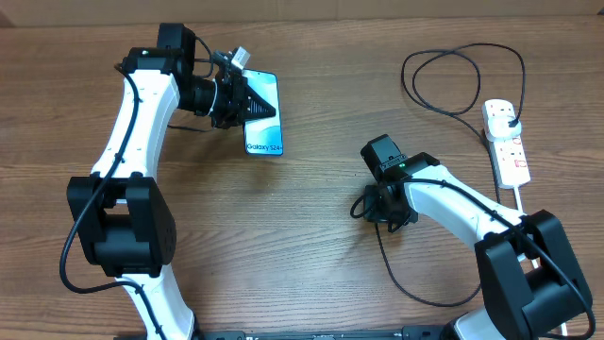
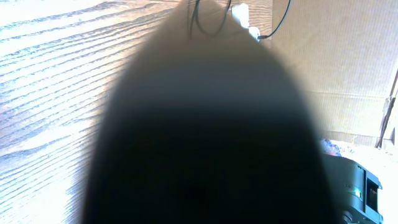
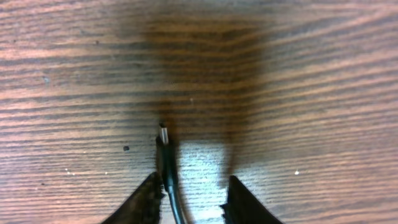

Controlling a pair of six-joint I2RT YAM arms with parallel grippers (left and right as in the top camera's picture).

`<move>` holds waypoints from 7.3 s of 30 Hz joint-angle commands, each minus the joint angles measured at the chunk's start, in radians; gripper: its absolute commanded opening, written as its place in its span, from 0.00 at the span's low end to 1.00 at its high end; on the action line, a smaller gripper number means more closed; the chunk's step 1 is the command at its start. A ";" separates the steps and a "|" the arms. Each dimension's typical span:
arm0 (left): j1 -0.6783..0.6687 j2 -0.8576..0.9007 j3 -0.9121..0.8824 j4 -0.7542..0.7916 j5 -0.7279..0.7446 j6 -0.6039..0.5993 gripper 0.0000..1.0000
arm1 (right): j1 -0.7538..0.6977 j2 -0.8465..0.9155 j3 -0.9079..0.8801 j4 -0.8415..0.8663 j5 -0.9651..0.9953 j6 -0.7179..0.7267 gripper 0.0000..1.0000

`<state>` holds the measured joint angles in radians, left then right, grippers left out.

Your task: Plug charger to phone and switch on socket

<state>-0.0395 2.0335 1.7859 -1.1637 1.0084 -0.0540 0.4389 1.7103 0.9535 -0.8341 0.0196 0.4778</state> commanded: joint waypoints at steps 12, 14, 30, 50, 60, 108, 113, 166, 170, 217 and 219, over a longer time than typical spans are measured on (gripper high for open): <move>-0.008 -0.040 0.001 -0.006 0.020 -0.022 0.05 | -0.002 0.007 0.001 -0.014 -0.014 0.000 0.26; -0.008 -0.040 0.001 -0.006 0.020 -0.022 0.04 | -0.002 0.007 0.001 -0.011 -0.014 0.000 0.22; -0.008 -0.040 0.001 -0.006 0.020 -0.022 0.04 | -0.002 0.007 -0.003 0.012 -0.015 -0.016 0.11; -0.008 -0.040 0.001 -0.008 0.047 -0.033 0.05 | -0.002 0.007 -0.068 0.089 -0.023 -0.041 0.05; -0.005 -0.057 0.001 0.073 0.289 -0.032 0.05 | -0.015 -0.101 -0.019 0.048 -0.392 -0.192 0.04; -0.133 -0.343 0.001 0.522 0.538 -0.433 0.04 | -0.010 -0.427 -0.148 1.428 -1.220 0.309 0.04; -0.134 -0.343 0.001 0.521 0.561 -0.433 0.04 | -0.010 -0.427 -0.148 1.425 -1.170 0.327 0.04; -0.140 -0.343 0.001 0.353 0.476 -0.302 0.04 | -0.010 -0.427 -0.148 1.405 -1.088 0.340 0.04; -0.140 -0.343 0.001 0.353 0.454 -0.372 0.04 | -0.010 -0.425 -0.148 1.386 -1.088 0.341 0.04; -0.141 -0.343 0.001 0.352 0.507 -0.281 0.04 | -0.011 -0.425 -0.148 1.433 -1.033 0.417 0.04; -0.141 -0.343 0.001 0.352 0.500 -0.281 0.04 | -0.011 -0.425 -0.148 1.442 -1.033 0.422 0.04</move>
<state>-0.1761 1.7000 1.7790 -0.8078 1.4456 -0.3653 0.4339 1.2858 0.8047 0.5842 -1.1011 0.8833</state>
